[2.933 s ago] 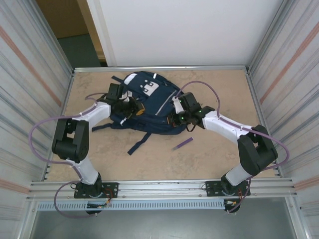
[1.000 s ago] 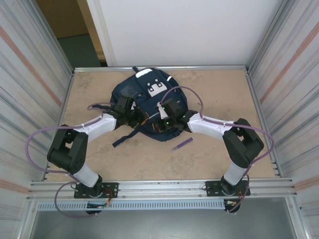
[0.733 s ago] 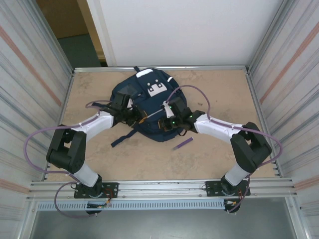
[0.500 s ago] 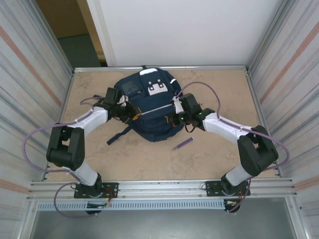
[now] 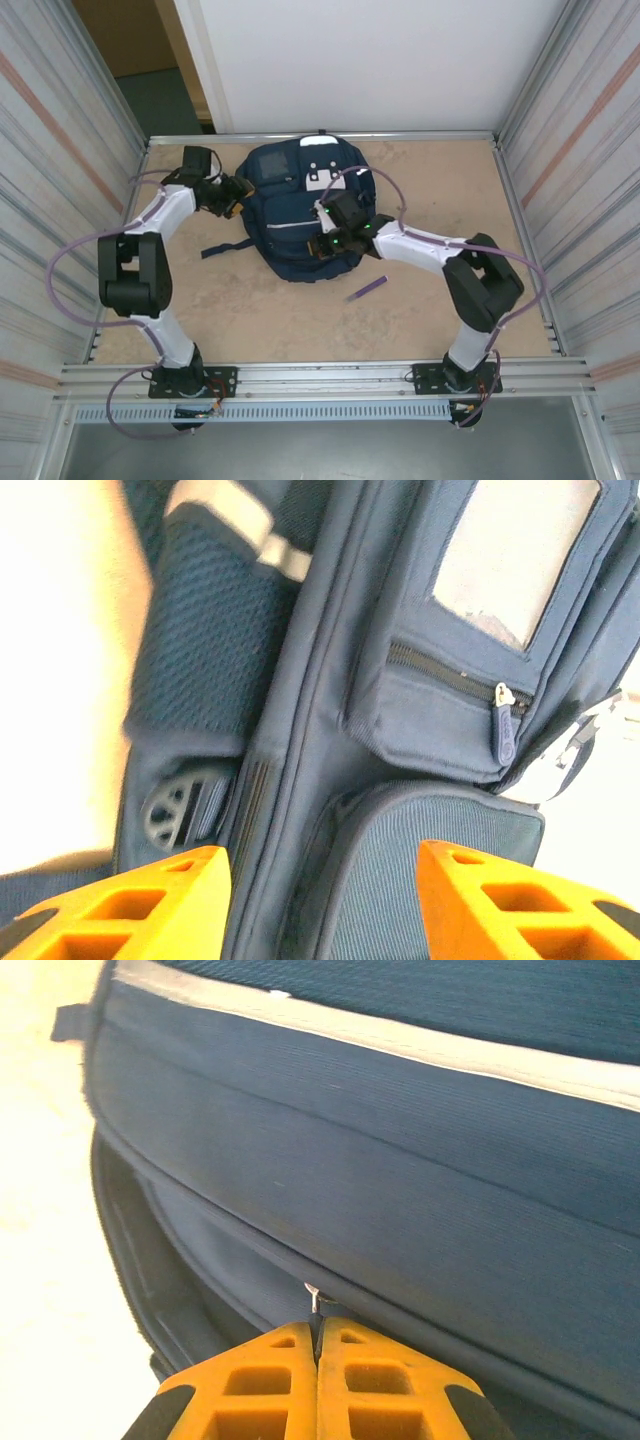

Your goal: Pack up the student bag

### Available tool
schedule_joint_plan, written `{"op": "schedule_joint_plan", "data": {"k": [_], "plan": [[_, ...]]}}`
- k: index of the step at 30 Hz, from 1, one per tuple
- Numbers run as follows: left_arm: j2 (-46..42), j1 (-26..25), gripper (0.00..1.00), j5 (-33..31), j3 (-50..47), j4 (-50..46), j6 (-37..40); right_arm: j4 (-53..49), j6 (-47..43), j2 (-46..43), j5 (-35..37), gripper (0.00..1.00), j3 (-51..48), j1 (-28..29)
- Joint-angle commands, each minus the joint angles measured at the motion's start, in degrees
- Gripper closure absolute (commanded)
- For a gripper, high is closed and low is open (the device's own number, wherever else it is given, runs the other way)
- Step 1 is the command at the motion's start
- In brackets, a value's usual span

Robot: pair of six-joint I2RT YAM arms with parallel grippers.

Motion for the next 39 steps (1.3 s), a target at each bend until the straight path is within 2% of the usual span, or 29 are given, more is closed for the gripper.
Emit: {"op": "schedule_joint_plan", "data": {"k": [1, 5, 9, 13, 16, 21, 25, 26, 29, 33, 35, 36, 39], "plan": [[-8.53, -0.35, 0.44, -2.83, -4.24, -7.17, 1.80, 3.21, 3.56, 3.10, -3.17, 1.00, 5.03, 1.77], [-15.27, -0.53, 0.43, -1.84, -13.61, -6.93, -1.64, 3.29, 4.66, 6.28, -5.55, 1.00, 7.98, 2.29], [-17.87, -3.51, 0.42, -1.26, -19.61, -0.34, -7.71, 3.87, 4.95, 6.99, -5.65, 1.00, 8.34, 2.27], [-16.62, -9.34, 0.39, -3.34, -19.22, 3.64, -11.04, 5.05, 5.36, 6.91, -5.89, 1.00, 7.92, 2.32], [-15.60, -13.32, 0.36, -7.58, -18.44, 3.94, -12.35, 5.46, 5.54, 6.76, -5.98, 1.00, 7.35, 2.44], [-12.18, -14.99, 0.36, -9.34, -20.70, 7.48, -17.51, 9.31, 7.32, 5.15, -6.40, 1.00, 4.09, 2.46], [-9.28, -15.09, 0.38, -11.52, -19.39, 8.07, -15.02, 9.46, 7.67, 5.35, -7.45, 1.00, 4.14, 2.75], [-8.95, -15.05, 0.40, -12.15, -19.30, 8.22, -14.67, 9.37, 7.49, 5.23, -7.35, 1.00, 4.15, 2.86], [-7.90, -14.79, 0.54, -12.69, -19.00, 9.69, -13.48, 8.54, 6.90, 4.37, -6.80, 1.00, 3.84, 3.10], [-6.77, -13.39, 0.87, -13.10, -17.28, 9.20, -11.46, 6.57, 4.75, 2.07, -5.32, 1.00, 1.74, 2.89], [-6.71, -12.19, 0.97, -12.97, -16.89, 8.83, -10.58, 4.98, 3.59, 0.66, -4.33, 1.00, 0.22, 2.47], [-6.80, -11.44, 1.00, -12.75, -16.80, 8.51, -10.17, 4.18, 3.08, -0.22, -3.72, 1.00, -0.83, 1.93], [-7.62, -8.83, 1.00, -11.47, -16.89, 8.16, -9.40, 2.11, 1.58, -3.17, -1.31, 1.00, -4.70, 0.20]]}}
